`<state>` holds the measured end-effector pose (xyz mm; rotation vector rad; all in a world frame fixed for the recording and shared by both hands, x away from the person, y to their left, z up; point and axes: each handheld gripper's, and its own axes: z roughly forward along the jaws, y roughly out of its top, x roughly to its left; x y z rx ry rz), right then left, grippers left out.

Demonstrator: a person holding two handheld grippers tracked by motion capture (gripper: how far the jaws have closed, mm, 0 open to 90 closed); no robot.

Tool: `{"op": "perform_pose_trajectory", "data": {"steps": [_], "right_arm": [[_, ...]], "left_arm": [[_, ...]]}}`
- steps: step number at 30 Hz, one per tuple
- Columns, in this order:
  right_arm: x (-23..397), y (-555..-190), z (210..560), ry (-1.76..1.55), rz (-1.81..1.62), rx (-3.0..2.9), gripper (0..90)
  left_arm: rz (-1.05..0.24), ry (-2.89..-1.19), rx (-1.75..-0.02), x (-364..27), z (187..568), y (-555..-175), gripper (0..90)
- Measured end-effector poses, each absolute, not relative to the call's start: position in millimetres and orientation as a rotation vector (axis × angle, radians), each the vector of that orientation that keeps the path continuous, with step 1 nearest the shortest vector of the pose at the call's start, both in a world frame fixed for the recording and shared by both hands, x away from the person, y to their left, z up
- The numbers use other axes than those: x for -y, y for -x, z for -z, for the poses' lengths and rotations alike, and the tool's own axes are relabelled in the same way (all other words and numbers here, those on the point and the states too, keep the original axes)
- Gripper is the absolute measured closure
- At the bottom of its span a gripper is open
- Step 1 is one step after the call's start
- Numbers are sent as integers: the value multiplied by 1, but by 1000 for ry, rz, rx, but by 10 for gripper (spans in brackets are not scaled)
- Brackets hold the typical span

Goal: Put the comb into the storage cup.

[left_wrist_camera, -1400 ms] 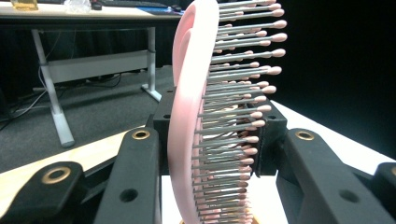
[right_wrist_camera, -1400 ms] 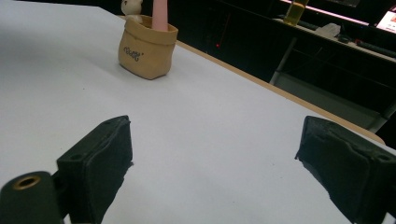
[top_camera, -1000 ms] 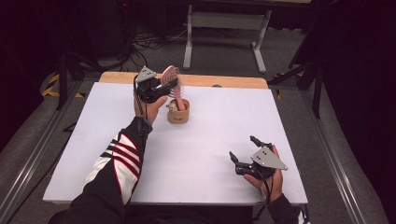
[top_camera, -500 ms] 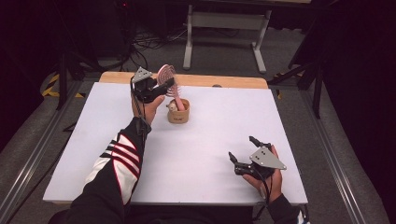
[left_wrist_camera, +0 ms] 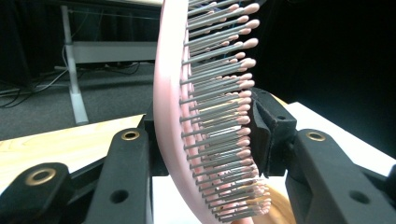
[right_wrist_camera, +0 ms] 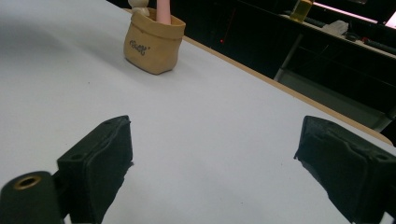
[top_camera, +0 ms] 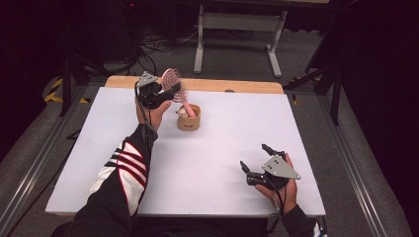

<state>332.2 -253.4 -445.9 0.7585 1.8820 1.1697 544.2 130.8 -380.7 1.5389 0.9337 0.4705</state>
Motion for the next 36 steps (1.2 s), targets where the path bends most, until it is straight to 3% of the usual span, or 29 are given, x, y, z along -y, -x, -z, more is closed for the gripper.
{"op": "perform_pose_trajectory", "data": {"steps": [5, 20, 36], "right_arm": [[255, -333, 446, -763, -1172, -1877, 109], [255, -332, 445, -768, -1175, -1871, 110], [255, -332, 445, -767, -1176, -1871, 110]], "left_arm": [[-469, -1541, -958, -135, 384, -546, 526], [-496, -1561, -972, -145, 383, -546, 505], [-513, -1580, -973, -152, 381, -545, 386]]}}
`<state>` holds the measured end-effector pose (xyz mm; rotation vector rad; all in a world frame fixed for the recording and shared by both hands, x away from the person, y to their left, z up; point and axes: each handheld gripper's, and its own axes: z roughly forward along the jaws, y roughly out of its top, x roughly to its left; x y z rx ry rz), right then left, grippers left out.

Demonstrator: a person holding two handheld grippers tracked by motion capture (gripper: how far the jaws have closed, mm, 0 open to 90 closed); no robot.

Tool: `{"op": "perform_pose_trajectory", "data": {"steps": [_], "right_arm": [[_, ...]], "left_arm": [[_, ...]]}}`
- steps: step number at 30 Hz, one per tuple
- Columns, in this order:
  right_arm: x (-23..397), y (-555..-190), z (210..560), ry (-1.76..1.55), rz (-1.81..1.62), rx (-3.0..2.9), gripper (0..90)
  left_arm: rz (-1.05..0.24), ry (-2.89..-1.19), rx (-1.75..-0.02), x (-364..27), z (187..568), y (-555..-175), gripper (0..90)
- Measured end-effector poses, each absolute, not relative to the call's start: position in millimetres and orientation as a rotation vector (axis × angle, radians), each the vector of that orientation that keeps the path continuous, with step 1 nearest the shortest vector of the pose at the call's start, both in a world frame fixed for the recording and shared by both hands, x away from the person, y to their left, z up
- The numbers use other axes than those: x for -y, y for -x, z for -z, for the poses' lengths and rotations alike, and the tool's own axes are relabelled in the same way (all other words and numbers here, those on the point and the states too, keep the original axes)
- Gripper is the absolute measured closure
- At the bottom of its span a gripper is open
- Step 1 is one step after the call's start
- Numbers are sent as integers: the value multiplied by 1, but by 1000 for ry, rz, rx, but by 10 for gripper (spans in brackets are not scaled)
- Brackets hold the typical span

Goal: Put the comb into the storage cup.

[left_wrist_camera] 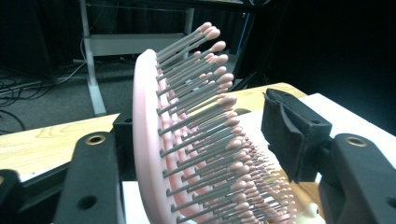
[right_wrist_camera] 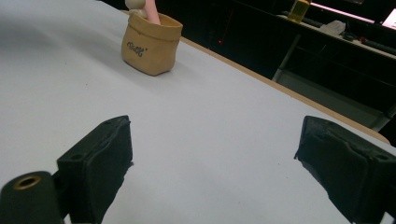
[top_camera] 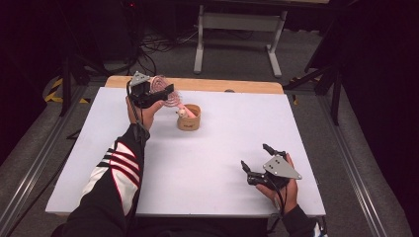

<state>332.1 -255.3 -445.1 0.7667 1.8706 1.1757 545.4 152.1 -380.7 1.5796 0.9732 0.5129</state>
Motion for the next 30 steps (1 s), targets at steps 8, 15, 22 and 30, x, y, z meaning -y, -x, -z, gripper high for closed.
{"op": "perform_pose_trajectory", "data": {"steps": [8, 15, 22, 30], "right_arm": [[255, -332, 445, -767, -1177, -1871, 110], [255, -332, 445, -766, -1179, -1872, 110], [255, -332, 445, -766, -1177, -1871, 110], [256, -331, 445, -765, -1181, -1867, 109]], "left_arm": [[-532, -1563, -993, -156, 379, -544, 300], [-573, -1578, -965, -158, 373, -542, 252], [-589, -1584, -938, -163, 368, -539, 185], [-621, -1615, -905, -169, 363, -534, 134]]}}
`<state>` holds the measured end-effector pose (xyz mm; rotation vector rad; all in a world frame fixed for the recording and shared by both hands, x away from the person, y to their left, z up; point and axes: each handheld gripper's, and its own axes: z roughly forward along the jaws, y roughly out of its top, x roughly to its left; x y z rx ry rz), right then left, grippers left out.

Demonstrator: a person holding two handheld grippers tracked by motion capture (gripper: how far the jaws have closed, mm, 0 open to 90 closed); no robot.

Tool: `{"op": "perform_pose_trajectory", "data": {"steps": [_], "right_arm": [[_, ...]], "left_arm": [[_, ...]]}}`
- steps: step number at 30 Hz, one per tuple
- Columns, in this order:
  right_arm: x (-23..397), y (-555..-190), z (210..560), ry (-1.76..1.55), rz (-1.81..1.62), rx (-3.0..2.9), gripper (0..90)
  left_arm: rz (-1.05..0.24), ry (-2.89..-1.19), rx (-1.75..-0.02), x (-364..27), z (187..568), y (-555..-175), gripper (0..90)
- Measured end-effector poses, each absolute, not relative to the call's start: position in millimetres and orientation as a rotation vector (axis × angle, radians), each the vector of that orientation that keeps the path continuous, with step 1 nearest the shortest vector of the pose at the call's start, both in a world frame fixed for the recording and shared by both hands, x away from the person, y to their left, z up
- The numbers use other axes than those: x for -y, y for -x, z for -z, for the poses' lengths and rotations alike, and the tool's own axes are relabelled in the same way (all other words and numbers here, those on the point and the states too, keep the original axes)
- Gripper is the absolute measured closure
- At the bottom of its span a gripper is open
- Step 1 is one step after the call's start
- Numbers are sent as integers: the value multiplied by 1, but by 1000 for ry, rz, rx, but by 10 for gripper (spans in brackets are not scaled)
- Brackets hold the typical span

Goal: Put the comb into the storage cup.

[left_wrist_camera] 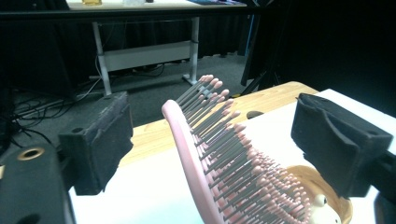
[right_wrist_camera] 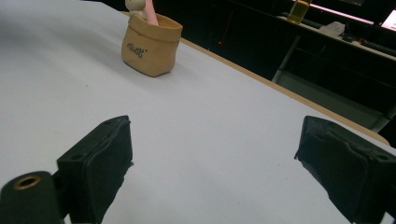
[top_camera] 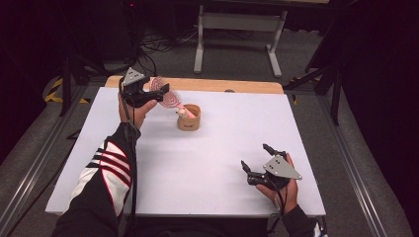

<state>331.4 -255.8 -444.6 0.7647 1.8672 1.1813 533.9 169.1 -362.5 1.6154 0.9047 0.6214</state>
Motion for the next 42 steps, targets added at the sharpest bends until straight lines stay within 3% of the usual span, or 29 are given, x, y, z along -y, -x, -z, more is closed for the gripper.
{"op": "perform_pose_trajectory", "data": {"steps": [13, 42], "right_arm": [[256, -331, 444, -764, -1178, -1863, 110], [256, -330, 442, -762, -1171, -1853, 109]], "left_arm": [[-694, -1653, -859, -175, 350, -523, 103], [-705, -1656, -744, -185, 333, -487, 81]]}}
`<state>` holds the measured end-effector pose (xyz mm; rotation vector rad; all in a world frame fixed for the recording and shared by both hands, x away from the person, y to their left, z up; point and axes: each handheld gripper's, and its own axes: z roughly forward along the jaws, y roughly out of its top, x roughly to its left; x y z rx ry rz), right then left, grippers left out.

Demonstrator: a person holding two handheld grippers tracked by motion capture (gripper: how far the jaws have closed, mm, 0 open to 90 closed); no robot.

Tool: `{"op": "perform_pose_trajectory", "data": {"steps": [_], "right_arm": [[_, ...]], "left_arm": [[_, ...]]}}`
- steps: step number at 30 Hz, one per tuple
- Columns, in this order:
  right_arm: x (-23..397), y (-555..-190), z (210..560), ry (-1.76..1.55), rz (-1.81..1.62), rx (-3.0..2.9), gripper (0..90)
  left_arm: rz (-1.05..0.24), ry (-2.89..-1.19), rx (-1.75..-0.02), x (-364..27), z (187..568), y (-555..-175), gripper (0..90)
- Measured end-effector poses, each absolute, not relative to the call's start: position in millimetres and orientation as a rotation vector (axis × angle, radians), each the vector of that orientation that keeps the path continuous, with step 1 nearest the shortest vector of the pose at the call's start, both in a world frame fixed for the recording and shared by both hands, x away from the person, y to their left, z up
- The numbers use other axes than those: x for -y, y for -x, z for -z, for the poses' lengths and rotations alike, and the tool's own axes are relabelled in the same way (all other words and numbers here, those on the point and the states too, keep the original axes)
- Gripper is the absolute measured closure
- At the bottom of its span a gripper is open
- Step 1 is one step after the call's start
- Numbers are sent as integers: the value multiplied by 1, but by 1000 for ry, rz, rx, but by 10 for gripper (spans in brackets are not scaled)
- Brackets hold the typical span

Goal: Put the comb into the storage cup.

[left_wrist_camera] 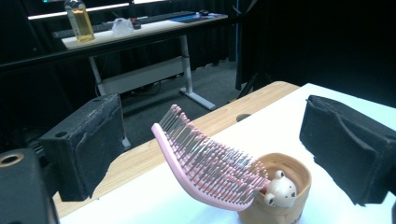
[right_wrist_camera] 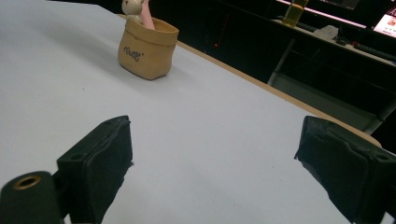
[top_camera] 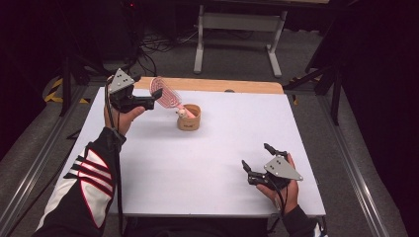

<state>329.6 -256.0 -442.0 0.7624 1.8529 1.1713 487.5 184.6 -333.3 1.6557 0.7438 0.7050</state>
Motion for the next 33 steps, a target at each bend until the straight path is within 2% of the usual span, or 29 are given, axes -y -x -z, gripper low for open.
{"op": "perform_pose_trajectory", "data": {"steps": [33], "right_arm": [[256, -328, 439, -755, -1182, -1837, 108]], "left_arm": [[-735, -1691, -612, -180, 335, -443, 75]]}}
